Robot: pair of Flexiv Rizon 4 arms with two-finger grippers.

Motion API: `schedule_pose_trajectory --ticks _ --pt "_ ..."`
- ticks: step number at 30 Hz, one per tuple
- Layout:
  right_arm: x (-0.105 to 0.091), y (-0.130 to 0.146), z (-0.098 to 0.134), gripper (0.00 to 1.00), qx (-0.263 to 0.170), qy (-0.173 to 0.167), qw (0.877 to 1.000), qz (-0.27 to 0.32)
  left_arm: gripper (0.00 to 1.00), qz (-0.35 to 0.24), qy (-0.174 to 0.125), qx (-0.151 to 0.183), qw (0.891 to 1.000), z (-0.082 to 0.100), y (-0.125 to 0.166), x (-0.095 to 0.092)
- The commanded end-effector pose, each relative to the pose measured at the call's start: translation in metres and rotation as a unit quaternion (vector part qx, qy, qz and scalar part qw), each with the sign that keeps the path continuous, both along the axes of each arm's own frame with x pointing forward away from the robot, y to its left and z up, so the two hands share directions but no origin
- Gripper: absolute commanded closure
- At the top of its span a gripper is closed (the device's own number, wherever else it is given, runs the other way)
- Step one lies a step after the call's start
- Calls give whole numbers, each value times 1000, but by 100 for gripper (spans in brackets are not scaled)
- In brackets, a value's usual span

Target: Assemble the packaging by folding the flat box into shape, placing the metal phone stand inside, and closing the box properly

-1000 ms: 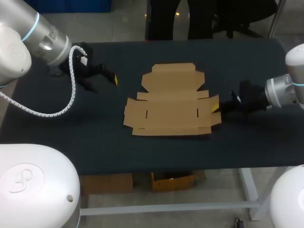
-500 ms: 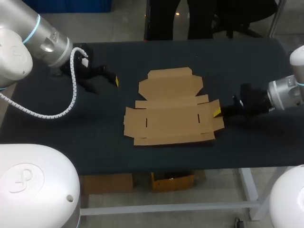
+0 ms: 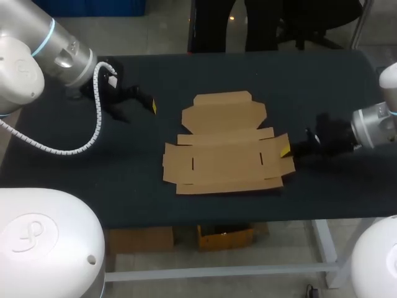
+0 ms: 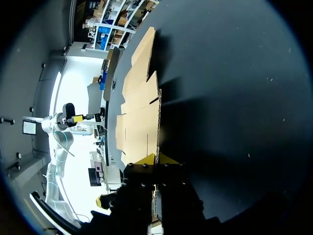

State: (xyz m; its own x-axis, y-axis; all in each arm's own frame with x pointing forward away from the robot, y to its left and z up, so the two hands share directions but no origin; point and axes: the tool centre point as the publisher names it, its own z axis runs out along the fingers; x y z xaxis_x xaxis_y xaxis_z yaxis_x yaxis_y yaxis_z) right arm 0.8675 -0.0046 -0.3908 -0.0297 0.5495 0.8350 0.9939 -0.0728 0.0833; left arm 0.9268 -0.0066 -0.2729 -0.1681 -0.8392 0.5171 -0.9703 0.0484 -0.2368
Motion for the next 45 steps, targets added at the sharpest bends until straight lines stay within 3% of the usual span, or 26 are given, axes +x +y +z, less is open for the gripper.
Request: schedule_pose_trajectory --ticks 1,4,5,8,28,40,45 --pt "-6 -1 2 100 -2 -3 1000 -3 0 2 -1 2 1000 1 -1 -1" --pt "-6 -2 2 100 -3 -2 1000 -4 0 1 -1 2 1000 2 -1 -2" --pt "-7 -2 2 81 -4 -1 1000 -4 0 1 -1 2 1000 2 -1 -2" --pt "-6 -4 3 0 -7 0 1000 -6 0 1 -1 2 1000 2 -1 -2" --pt "-1 -31 33 0 -89 -22 996 -6 0 4 -3 3 1000 1 -2 -3" --pt "7 -51 52 0 -155 -6 988 -25 0 34 8 45 998 4 -3 -13" --pt "8 -62 63 0 -166 4 986 -31 0 40 23 37 998 5 -1 -24"
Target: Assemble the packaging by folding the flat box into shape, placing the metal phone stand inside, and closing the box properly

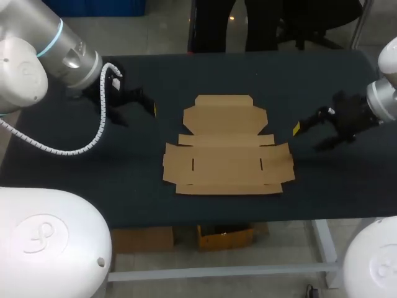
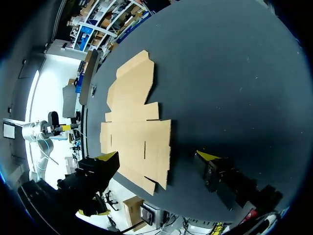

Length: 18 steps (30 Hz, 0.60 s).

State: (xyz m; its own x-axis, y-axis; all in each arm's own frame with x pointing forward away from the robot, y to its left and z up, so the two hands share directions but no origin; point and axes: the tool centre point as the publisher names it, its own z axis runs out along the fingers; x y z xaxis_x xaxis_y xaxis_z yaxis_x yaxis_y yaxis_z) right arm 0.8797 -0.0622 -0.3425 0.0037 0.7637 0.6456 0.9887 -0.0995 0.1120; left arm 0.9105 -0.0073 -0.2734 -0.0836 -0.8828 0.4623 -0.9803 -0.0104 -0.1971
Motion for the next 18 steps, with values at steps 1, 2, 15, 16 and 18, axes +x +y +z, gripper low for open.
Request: schedule_pose_trajectory --ticks 1,2,15,16,18 --pt "-4 -6 17 0 -23 5 1000 -4 0 -2 7 -5 1000 5 0 -10" --pt "-3 -8 19 0 -25 5 1000 -5 0 -2 9 -6 1000 5 1 -12" --pt "-3 -8 19 0 -25 5 1000 -5 0 -4 18 -14 1000 6 4 -14" --pt "-3 -8 19 0 -25 5 1000 -5 0 -4 18 -14 1000 6 4 -14" --pt "-3 -8 19 0 -25 5 1000 -5 0 -4 18 -14 1000 6 4 -14"
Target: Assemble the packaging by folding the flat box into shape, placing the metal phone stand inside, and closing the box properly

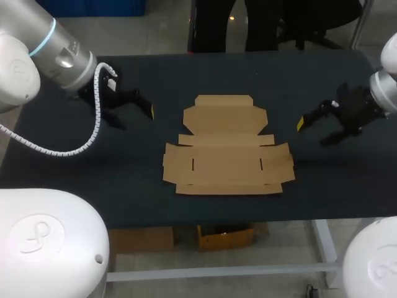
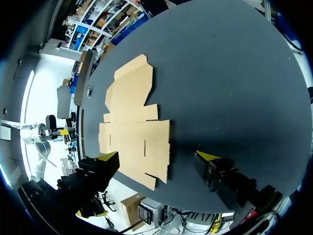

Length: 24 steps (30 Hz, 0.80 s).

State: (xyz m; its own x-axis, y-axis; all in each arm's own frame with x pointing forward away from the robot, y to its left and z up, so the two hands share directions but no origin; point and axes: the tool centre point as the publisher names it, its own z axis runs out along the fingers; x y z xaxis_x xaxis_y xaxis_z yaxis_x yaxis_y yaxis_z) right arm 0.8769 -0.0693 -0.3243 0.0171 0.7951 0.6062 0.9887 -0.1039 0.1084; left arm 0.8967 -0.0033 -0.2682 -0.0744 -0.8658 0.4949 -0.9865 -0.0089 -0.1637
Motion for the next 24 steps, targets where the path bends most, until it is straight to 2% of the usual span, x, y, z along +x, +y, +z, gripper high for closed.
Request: schedule_pose_trajectory --ticks 1,6,14,24 --pt "0 0 4 0 3 5 1000 -4 0 9 2 4 1000 1 -4 -1" --pt "-8 5 8 0 -3 12 1000 -15 0 24 2 2 1000 -7 -15 -15" --pt "-15 -5 11 0 6 34 999 -21 0 1 16 -32 999 -19 -20 -34" --pt "-16 -18 13 0 21 37 999 -26 0 -34 26 -45 998 -60 -31 -35"
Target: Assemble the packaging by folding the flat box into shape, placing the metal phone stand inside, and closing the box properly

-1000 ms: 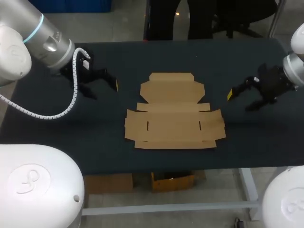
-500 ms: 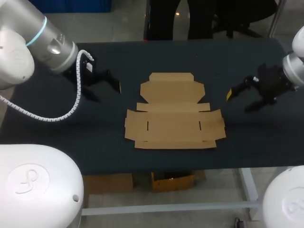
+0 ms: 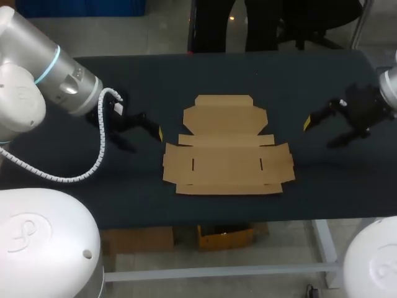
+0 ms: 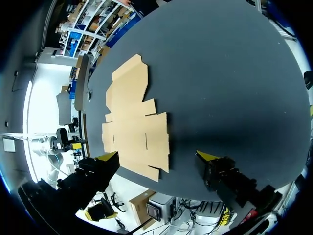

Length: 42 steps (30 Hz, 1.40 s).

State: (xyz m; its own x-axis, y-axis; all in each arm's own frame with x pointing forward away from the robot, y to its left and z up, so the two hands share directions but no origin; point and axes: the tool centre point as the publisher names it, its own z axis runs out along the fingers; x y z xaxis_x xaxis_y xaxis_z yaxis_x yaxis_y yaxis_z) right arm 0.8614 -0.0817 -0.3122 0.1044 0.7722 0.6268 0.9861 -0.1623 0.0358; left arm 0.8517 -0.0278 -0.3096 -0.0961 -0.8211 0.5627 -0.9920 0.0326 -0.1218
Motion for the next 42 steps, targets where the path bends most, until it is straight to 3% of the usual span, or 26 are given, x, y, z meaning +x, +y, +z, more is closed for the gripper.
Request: schedule_pose_trajectory --ticks 1,3,4,5,6,8,14,20,23,25,27,29,33,36,39,42 --pt "0 -5 1 0 5 3 1000 2 0 -13 6 -11 1000 -22 -8 10" --pt "-1 -6 2 0 5 3 1000 3 0 -16 8 -13 1000 -28 -10 13" --pt "0 -6 3 0 5 3 1000 3 6 -21 9 -17 1000 -32 -10 14" --pt "0 -6 4 0 5 3 1000 3 24 -23 10 -19 999 -34 -11 15" --pt "0 -6 4 0 5 2 1000 3 28 -27 12 -22 999 -37 -12 16" --pt "0 -6 6 0 5 2 1000 4 17 -34 14 -26 999 -42 -14 16" --pt "1 -3 9 0 7 0 1000 9 10 -50 21 -30 998 -57 -22 19" --pt "2 0 9 0 5 0 1000 15 20 -59 26 -46 997 -69 -27 19" --pt "2 1 9 0 6 1 1000 16 19 -64 22 -53 996 -72 -29 18" --pt "2 2 9 0 6 1 1000 17 27 -64 22 -58 996 -75 -30 19" --pt "2 3 9 0 5 1 1000 18 28 -65 22 -64 996 -78 -31 20" --pt "2 3 9 0 5 1 1000 19 40 -65 21 -66 995 -80 -31 20" --pt "2 3 9 0 5 2 1000 20 44 -64 24 -75 995 -84 -32 20" --pt "3 4 8 0 4 3 1000 19 55 -65 27 -82 994 -86 -34 20" --pt "3 4 8 0 4 3 1000 19 58 -69 31 -86 993 -87 -38 19" --pt "4 3 7 0 4 4 1000 18 84 -69 34 -87 993 -88 -41 18"
